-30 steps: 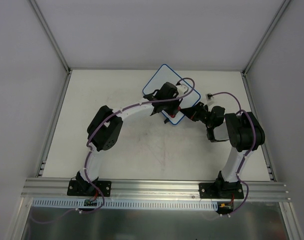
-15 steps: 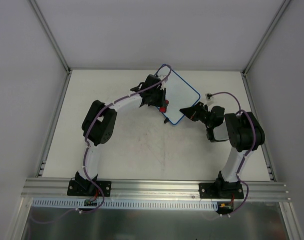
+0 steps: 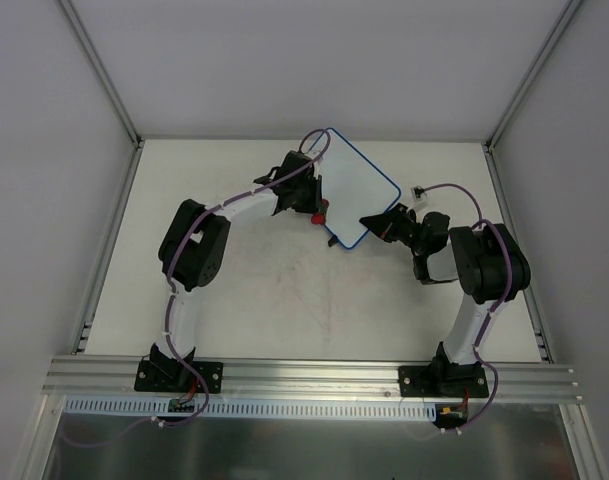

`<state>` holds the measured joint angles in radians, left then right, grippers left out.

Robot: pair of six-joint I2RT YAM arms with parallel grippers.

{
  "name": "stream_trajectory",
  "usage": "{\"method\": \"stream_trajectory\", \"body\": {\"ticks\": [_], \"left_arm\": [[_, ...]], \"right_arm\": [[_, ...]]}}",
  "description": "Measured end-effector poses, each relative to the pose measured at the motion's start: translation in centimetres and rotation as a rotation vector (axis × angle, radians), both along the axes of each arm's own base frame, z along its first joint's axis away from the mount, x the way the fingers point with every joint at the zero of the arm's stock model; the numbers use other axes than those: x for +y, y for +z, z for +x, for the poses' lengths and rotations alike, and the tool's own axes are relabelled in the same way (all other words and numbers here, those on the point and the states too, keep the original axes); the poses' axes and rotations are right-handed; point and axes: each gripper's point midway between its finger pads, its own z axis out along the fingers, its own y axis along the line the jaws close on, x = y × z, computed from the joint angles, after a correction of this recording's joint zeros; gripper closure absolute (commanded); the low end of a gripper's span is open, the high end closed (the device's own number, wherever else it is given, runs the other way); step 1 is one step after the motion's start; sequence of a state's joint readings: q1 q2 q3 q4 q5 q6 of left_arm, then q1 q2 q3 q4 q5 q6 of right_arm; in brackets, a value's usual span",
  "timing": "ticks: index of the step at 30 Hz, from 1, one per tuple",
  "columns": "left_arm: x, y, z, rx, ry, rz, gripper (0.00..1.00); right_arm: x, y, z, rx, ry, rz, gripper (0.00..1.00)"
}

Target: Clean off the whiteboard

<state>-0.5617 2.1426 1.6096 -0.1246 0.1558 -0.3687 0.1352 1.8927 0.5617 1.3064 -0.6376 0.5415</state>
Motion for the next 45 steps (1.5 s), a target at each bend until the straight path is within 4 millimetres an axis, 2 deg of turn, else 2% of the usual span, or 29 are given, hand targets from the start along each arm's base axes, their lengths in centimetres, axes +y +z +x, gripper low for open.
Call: {"method": "stream_trajectory", "body": {"ticks": [9,13,16,19,23,26,28,34,38,43,44,45], "left_arm": [[1.8,-1.1,-0.7,-0.032,0.026,0.052,1.0],[2.8,-1.0,-1.2,-0.043,0.033,0.08,1.0],[3.2,0.8,-2.0,-0.061,0.032,0.07,1.0],[3.8,4.1,-3.0,-0.108,0.04,0.036,1.0],[5.8,8.2,-4.9,-0.151,0.097,0.006,1.0],[7.9,9.3,-6.1,-0.146,0.168,0.007,1.0],[9.9,8.4,-7.2,-0.11,0.216,0.024,1.0],[15.7,3.0,-12.5,0.043,0.332,0.136,1.0],[17.4,1.4,-15.2,0.094,0.354,0.158,1.0],[19.6,-0.7,-16.9,0.15,0.399,0.182,1.0],[19.9,-1.2,-17.3,0.166,0.406,0.19,0.96],[20.3,-1.7,-17.7,0.18,0.411,0.198,0.83]], "right_arm": [[0.1,0.1,0.0,-0.005,0.004,0.002,1.0],[0.1,0.1,0.0,-0.005,0.005,0.002,1.0],[0.1,0.1,0.0,-0.005,0.005,0.003,1.0],[0.1,0.2,0.0,-0.005,0.005,0.003,1.0],[0.1,0.2,0.0,-0.004,0.005,0.004,1.0],[0.1,0.2,0.0,-0.004,0.006,0.005,1.0],[0.1,0.2,0.0,-0.004,0.006,0.005,1.0],[0.1,0.2,0.0,-0.004,0.006,0.005,1.0],[0.2,0.2,0.0,-0.004,0.006,0.005,1.0],[0.3,0.2,0.0,-0.004,0.008,0.006,1.0],[0.3,0.1,0.0,-0.002,0.008,0.006,1.0],[0.3,0.1,0.0,-0.002,0.008,0.007,1.0]]}}
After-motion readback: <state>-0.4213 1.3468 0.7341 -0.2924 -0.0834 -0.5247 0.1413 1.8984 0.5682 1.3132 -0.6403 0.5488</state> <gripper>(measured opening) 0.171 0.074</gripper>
